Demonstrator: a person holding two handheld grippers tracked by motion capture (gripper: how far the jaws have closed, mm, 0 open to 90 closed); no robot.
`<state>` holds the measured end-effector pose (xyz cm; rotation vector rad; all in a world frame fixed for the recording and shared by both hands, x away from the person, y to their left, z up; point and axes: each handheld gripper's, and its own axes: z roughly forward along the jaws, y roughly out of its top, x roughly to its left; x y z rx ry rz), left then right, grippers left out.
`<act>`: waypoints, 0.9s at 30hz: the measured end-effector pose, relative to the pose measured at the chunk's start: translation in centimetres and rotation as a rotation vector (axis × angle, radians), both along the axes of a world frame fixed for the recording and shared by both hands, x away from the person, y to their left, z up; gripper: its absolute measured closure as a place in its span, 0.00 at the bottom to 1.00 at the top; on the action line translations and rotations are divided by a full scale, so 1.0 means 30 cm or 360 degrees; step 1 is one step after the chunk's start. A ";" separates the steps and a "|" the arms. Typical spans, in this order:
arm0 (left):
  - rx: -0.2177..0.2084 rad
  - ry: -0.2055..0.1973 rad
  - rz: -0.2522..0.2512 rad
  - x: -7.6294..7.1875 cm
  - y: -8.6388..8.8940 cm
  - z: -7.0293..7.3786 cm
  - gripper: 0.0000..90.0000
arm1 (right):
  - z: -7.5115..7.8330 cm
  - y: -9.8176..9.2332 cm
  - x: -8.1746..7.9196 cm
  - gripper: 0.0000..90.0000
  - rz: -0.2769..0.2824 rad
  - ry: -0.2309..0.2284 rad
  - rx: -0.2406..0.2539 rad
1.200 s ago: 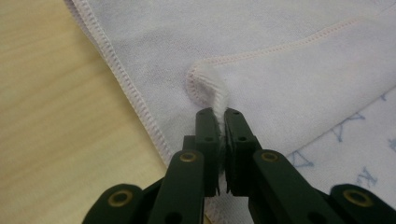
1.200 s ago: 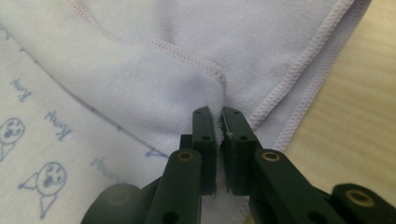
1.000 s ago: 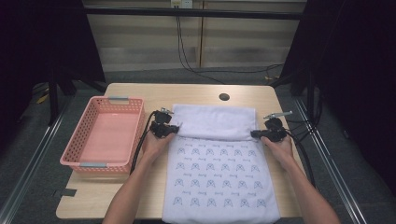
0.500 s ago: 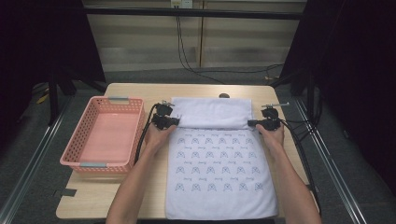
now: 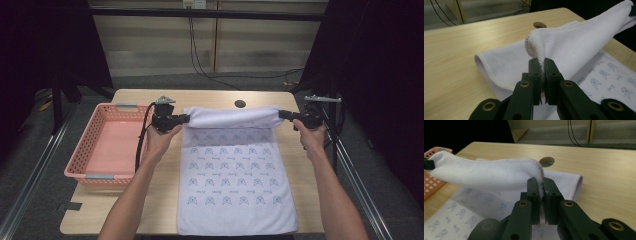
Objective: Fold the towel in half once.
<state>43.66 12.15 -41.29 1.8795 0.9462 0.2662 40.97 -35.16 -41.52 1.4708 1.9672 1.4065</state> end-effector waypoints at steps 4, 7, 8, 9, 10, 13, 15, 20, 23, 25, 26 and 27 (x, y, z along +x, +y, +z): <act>-0.0075 -0.0049 -0.0039 -0.044 0.021 0.072 0.96 | 0.065 -0.003 -0.041 0.94 0.0029 -0.0034 0.0009; -0.0187 -0.0039 -0.0064 -0.068 0.057 0.110 0.96 | 0.110 -0.009 -0.077 0.94 0.0065 -0.0086 0.0040; -0.0195 -0.0051 -0.0070 -0.080 0.064 0.122 0.96 | 0.123 -0.011 -0.089 0.94 0.0075 -0.0098 0.0048; -0.0195 -0.0064 -0.0074 -0.093 0.068 0.133 0.96 | 0.135 -0.011 -0.101 0.94 0.0086 -0.0115 0.0055; -0.0199 -0.0077 -0.0073 -0.109 0.073 0.145 0.96 | 0.147 -0.009 -0.113 0.94 0.0095 -0.0129 0.0060; -0.0238 -0.0104 -0.0086 -0.160 0.092 0.178 0.96 | 0.184 -0.003 -0.153 0.94 0.0124 -0.0152 0.0093; -0.0240 -0.0136 -0.0121 -0.195 0.095 0.206 0.96 | 0.207 -0.005 -0.180 0.94 0.0132 -0.0178 0.0115; -0.0298 -0.0238 -0.0197 -0.278 0.106 0.286 0.96 | 0.258 -0.014 -0.236 0.94 0.0153 -0.0247 0.0166; -0.0289 -0.0282 -0.0260 -0.344 0.107 0.302 0.96 | 0.279 -0.021 -0.287 0.94 0.0180 -0.0291 0.0183; -0.0237 -0.0259 -0.0284 -0.384 0.108 0.273 0.96 | 0.270 -0.028 -0.325 0.94 0.0198 -0.0293 0.0187; -0.0223 -0.0243 -0.0298 -0.401 0.110 0.246 0.95 | 0.259 -0.032 -0.344 0.94 0.0212 -0.0290 0.0186; -0.0210 -0.0227 -0.0304 -0.416 0.111 0.213 0.95 | 0.242 -0.035 -0.361 0.94 0.0225 -0.0277 0.0173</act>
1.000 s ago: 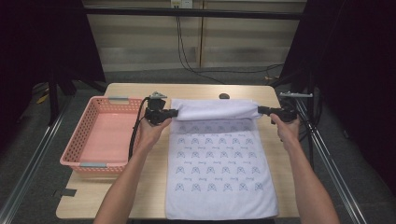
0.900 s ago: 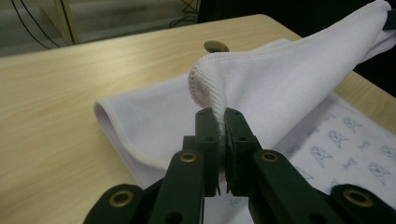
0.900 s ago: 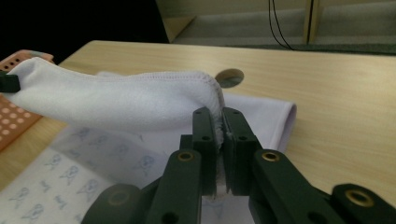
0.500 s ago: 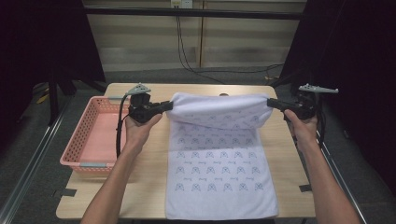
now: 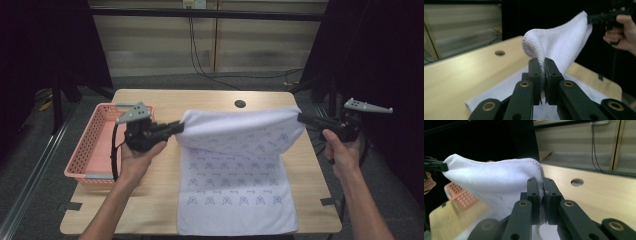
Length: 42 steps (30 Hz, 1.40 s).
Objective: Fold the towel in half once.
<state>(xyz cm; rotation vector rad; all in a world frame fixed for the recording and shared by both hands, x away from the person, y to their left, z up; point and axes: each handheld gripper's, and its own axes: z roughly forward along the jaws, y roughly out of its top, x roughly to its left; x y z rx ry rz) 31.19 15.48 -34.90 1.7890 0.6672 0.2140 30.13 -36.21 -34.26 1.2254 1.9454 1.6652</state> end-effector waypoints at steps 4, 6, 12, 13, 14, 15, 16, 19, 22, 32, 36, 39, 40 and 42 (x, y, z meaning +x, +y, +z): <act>0.0044 0.0091 -0.0028 -0.052 0.013 -0.123 0.95 | -0.096 0.009 -0.062 0.94 0.0051 0.0080 -0.0036; 0.0066 0.0125 -0.0040 -0.087 0.022 -0.170 0.95 | -0.147 0.020 -0.102 0.94 0.0086 0.0121 -0.0056; 0.0148 0.0240 -0.0160 -0.167 0.036 -0.305 0.94 | -0.283 0.023 -0.242 0.92 0.0148 0.0239 -0.0142; 0.0168 0.0270 -0.0167 -0.175 0.034 -0.330 0.94 | -0.307 0.025 -0.260 0.92 0.0160 0.0272 -0.0152; 0.0189 0.0292 -0.0180 -0.181 0.034 -0.351 0.94 | -0.327 0.027 -0.277 0.91 0.0180 0.0299 -0.0173; 0.0210 0.0317 -0.0190 -0.189 0.032 -0.366 0.94 | -0.342 0.030 -0.294 0.91 0.0192 0.0318 -0.0207; 0.0242 0.0327 -0.0202 -0.196 0.030 -0.377 0.94 | -0.353 0.032 -0.308 0.91 0.0195 0.0342 -0.0217; 0.0256 0.0353 -0.0245 -0.222 0.032 -0.396 0.93 | -0.380 0.037 -0.348 0.91 0.0229 0.0375 -0.0267; 0.0279 0.0396 -0.0305 -0.249 0.039 -0.414 0.92 | -0.392 0.036 -0.388 0.90 0.0267 0.0409 -0.0301; 0.0296 0.0445 -0.0440 -0.269 0.076 -0.395 0.78 | -0.393 0.012 -0.493 0.83 0.0315 0.0422 -0.0342; 0.0232 0.0400 -0.0381 -0.221 0.076 -0.376 0.73 | -0.381 0.028 -0.440 0.80 0.0287 0.0371 -0.0352; 0.0235 0.0392 -0.0285 -0.147 0.044 -0.366 0.74 | -0.371 0.048 -0.371 0.76 0.0258 0.0373 -0.0363; 0.0260 0.0390 -0.0260 -0.123 0.029 -0.366 0.75 | -0.373 0.056 -0.342 0.73 0.0251 0.0380 -0.0366; 0.0354 0.0380 -0.0263 -0.078 -0.012 -0.377 0.75 | -0.389 0.076 -0.284 0.70 0.0245 0.0422 -0.0406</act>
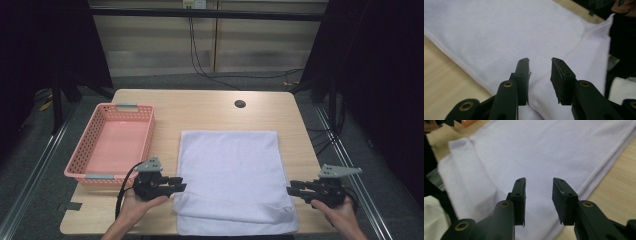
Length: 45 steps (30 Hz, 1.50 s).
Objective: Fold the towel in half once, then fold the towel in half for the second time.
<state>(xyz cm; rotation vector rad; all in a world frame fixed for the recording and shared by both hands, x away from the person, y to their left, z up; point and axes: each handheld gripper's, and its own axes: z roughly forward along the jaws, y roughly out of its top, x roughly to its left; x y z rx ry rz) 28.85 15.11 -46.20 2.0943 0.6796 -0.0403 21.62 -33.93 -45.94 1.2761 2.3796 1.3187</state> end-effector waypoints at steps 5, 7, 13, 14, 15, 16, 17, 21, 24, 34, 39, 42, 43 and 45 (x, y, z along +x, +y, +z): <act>0.0105 0.0042 0.0122 0.099 -0.044 -0.071 0.73 | -0.071 0.054 0.122 0.59 -0.0024 0.0081 -0.0118; 0.0141 0.0038 0.0114 0.109 -0.056 -0.080 0.72 | -0.090 0.072 0.155 0.56 -0.0040 0.0076 -0.0166; 0.0207 0.0018 0.0147 0.121 -0.053 -0.119 0.66 | -0.123 0.096 0.189 0.55 -0.0067 0.0064 -0.0297; 0.0217 0.0012 0.0152 0.117 -0.055 -0.119 0.64 | -0.123 0.100 0.182 0.56 -0.0069 0.0046 -0.0331; 0.0228 0.0012 0.0123 0.112 -0.058 -0.118 0.65 | -0.123 0.104 0.172 0.59 -0.0064 0.0022 -0.0371; 0.0255 -0.0007 0.0118 0.103 -0.060 -0.117 0.71 | -0.123 0.107 0.161 0.62 -0.0054 0.0002 -0.0404; 0.0253 -0.0018 0.0119 0.090 -0.063 -0.118 0.77 | -0.121 0.104 0.153 0.65 -0.0048 0.0002 -0.0411; 0.0268 0.0011 0.0015 0.029 -0.061 -0.111 0.83 | -0.115 0.092 0.101 0.69 -0.0032 0.0023 -0.0413; 0.0276 0.0032 -0.0012 -0.015 -0.056 -0.107 0.82 | -0.110 0.087 0.051 0.69 -0.0003 0.0062 -0.0389; 0.0288 0.0043 -0.0063 -0.096 -0.063 -0.099 0.77 | -0.099 0.061 -0.041 0.72 0.0027 0.0139 -0.0365; 0.0287 0.0050 -0.0078 -0.131 -0.064 -0.097 0.76 | -0.093 0.061 -0.067 0.72 0.0031 0.0165 -0.0374; 0.0318 0.0026 -0.0086 -0.134 -0.068 -0.094 0.74 | -0.089 0.066 -0.069 0.71 0.0039 0.0172 -0.0394; 0.0312 0.0029 -0.0081 -0.128 -0.071 -0.092 0.74 | -0.092 0.066 -0.062 0.69 0.0052 0.0143 -0.0373; 0.0273 0.0023 -0.0052 -0.106 -0.072 -0.085 0.72 | -0.084 0.064 -0.042 0.64 -0.0017 0.0092 -0.0341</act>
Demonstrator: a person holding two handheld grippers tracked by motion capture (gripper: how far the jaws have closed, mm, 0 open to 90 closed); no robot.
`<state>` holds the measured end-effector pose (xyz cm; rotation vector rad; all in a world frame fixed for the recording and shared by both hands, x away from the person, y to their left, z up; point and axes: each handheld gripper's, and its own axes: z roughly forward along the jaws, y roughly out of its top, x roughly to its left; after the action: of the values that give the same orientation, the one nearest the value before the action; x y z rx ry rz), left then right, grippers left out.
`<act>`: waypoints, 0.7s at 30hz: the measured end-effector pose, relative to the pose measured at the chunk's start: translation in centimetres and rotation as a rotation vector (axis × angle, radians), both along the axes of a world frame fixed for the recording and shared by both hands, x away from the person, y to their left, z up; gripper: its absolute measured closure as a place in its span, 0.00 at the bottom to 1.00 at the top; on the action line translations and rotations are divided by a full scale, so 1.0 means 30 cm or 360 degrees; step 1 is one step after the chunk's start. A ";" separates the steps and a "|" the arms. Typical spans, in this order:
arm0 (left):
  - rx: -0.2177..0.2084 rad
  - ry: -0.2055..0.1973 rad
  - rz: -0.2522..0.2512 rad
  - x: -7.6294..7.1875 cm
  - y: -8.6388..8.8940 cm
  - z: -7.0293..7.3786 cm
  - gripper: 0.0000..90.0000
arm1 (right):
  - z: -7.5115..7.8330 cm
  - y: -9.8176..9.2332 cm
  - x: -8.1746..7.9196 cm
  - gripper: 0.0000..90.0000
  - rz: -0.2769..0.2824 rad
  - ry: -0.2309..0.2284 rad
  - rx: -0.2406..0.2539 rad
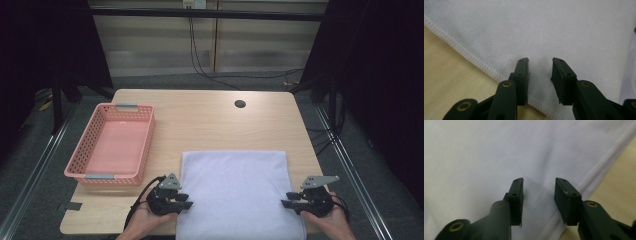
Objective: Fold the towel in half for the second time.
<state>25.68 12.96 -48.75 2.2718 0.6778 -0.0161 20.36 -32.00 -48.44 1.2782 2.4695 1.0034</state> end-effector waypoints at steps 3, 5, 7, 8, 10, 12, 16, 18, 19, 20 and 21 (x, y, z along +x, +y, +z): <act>-0.0080 0.0000 0.0068 0.059 0.003 0.019 0.71 | 0.028 -0.016 0.057 0.64 -0.0094 -0.0088 0.0092; -0.0096 -0.0023 0.0142 0.112 0.001 0.025 0.70 | 0.037 -0.025 0.109 0.62 -0.0140 -0.0130 0.0097; -0.0111 -0.0038 0.0207 0.169 -0.002 0.026 0.70 | 0.044 -0.030 0.164 0.59 -0.0162 -0.0146 0.0094; -0.0136 -0.0034 0.0230 0.194 -0.003 0.028 0.70 | 0.048 -0.032 0.193 0.57 -0.0178 -0.0160 0.0084; -0.0133 -0.0073 0.0239 0.235 -0.011 0.035 0.69 | 0.055 -0.038 0.250 0.55 -0.0199 -0.0189 0.0094; -0.0168 -0.0075 0.0302 0.279 -0.006 0.039 0.68 | 0.059 -0.041 0.306 0.52 -0.0215 -0.0205 0.0075; -0.0202 -0.0083 0.0351 0.334 0.003 0.041 0.65 | 0.044 -0.054 0.401 0.46 -0.0269 -0.0227 0.0048; -0.0252 -0.0043 0.0397 0.350 0.013 0.031 0.63 | 0.025 -0.057 0.433 0.45 -0.0273 -0.0210 0.0040; -0.0233 -0.0058 0.0403 0.350 0.009 0.025 0.62 | 0.016 -0.056 0.443 0.44 -0.0281 -0.0204 0.0032; -0.0187 -0.0085 0.0398 0.349 0.004 0.022 0.61 | 0.007 -0.057 0.451 0.44 -0.0267 -0.0198 0.0049; -0.0198 -0.0075 0.0376 0.353 0.004 0.016 0.59 | -0.001 -0.055 0.457 0.44 -0.0264 -0.0191 0.0053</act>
<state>36.26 13.10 -48.27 2.0555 0.8912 0.1057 34.06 -33.66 -48.48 1.3649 2.2264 1.0502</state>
